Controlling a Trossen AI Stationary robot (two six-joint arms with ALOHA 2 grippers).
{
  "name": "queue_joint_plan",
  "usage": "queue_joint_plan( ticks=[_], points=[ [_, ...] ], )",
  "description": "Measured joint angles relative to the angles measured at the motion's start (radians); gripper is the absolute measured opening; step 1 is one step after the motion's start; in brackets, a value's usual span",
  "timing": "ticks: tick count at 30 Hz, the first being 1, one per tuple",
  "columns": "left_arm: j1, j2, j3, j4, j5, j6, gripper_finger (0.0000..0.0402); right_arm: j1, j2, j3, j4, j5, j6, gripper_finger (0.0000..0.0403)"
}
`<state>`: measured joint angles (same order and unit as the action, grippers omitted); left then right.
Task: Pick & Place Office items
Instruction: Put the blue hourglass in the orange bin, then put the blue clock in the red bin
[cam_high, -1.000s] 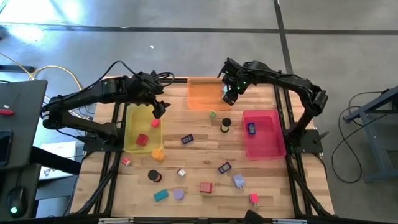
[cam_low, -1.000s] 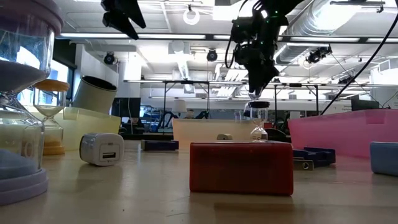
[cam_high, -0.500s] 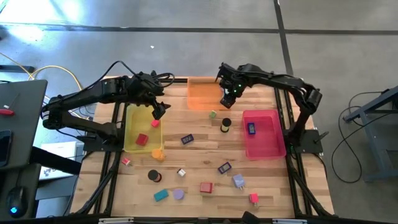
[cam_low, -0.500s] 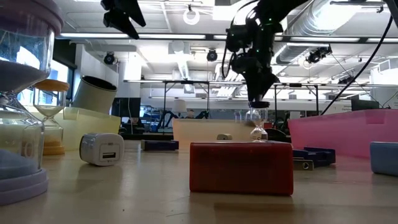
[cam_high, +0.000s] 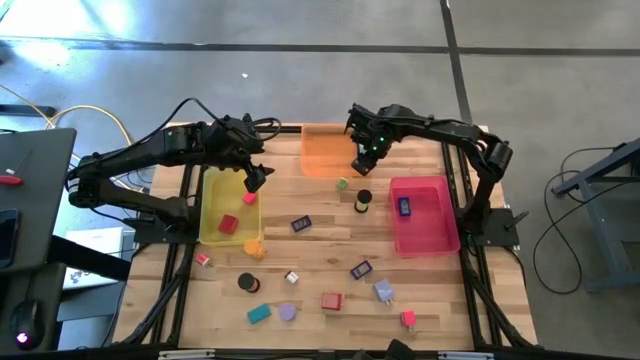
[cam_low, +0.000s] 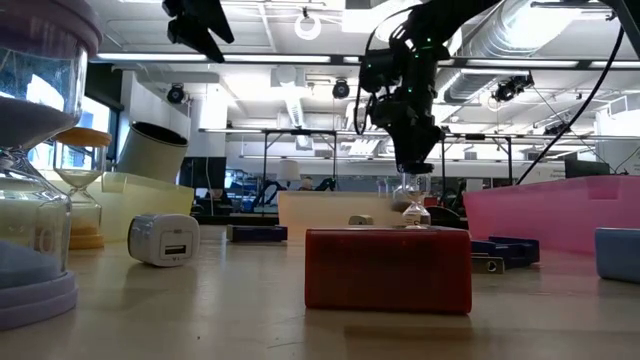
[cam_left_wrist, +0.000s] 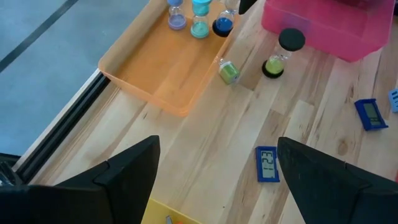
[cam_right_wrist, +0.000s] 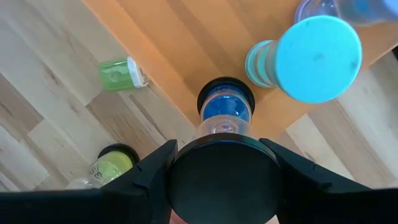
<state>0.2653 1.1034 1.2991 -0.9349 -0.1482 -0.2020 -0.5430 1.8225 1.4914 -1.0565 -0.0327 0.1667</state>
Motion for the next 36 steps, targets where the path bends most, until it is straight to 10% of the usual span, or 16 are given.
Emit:
queue_joint_plan(
  ticks=[36],
  points=[
    [0.0, 0.0, 0.0, -0.06, 0.112, 0.011, 0.0317, 0.007, 0.096, 0.0, 0.02, 0.029, 0.118, 0.0229]
  ],
)
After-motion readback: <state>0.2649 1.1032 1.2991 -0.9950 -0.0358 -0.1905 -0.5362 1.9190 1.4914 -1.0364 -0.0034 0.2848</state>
